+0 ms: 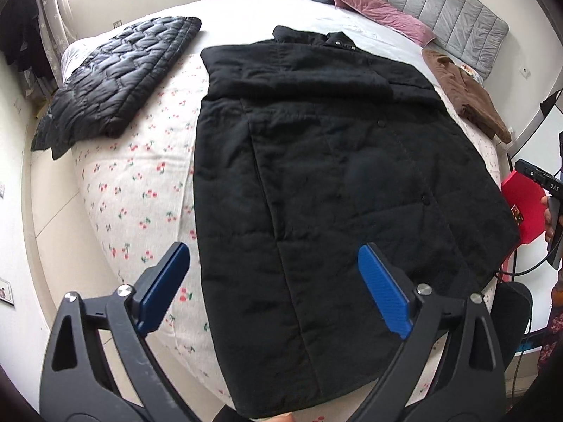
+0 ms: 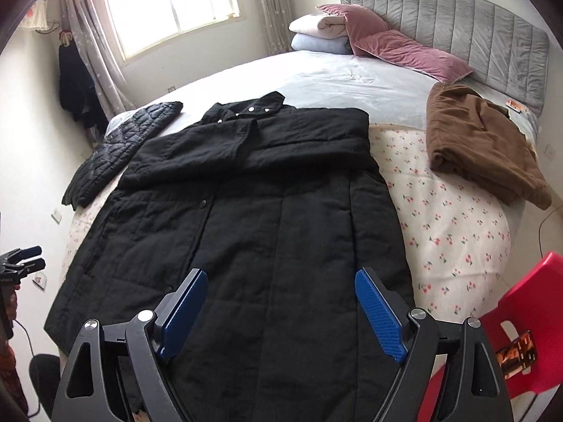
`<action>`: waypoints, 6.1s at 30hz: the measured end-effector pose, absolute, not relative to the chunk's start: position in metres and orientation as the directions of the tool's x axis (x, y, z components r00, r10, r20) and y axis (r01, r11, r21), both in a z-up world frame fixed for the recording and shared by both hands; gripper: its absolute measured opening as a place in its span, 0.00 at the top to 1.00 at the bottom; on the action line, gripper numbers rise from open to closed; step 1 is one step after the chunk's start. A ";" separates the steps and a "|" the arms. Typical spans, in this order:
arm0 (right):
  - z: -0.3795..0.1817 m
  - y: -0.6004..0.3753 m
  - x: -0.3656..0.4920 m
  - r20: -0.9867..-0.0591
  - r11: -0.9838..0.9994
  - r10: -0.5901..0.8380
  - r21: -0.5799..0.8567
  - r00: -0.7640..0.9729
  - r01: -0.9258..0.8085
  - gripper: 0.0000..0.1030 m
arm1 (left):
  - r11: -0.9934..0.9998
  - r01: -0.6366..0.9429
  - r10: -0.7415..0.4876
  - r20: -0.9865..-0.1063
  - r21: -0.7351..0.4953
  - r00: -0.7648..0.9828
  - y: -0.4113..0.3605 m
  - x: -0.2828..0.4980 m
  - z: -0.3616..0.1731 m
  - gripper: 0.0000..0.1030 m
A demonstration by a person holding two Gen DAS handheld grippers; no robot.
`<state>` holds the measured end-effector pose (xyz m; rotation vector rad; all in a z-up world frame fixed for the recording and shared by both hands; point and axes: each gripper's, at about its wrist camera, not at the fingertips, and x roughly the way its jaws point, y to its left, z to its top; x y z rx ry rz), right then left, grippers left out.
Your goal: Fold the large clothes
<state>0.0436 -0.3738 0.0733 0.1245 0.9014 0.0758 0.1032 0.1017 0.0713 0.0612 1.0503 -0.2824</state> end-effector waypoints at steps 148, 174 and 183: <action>-0.007 -0.507 0.263 -0.672 0.766 0.362 0.610 0.646 0.205 0.80 | 0.750 -0.024 -0.561 -0.656 -0.661 0.505 0.135 0.357 0.023 0.75; -0.015 -0.482 0.070 -0.848 0.895 0.210 0.367 0.486 0.253 0.35 | 0.917 -0.061 -0.346 -0.862 -0.394 0.372 0.206 0.136 0.016 0.44; 0.034 -0.442 0.080 -0.775 0.984 0.140 0.178 0.616 0.001 0.34 | 0.959 0.230 -0.271 -0.782 -0.167 0.561 0.174 0.151 0.067 0.31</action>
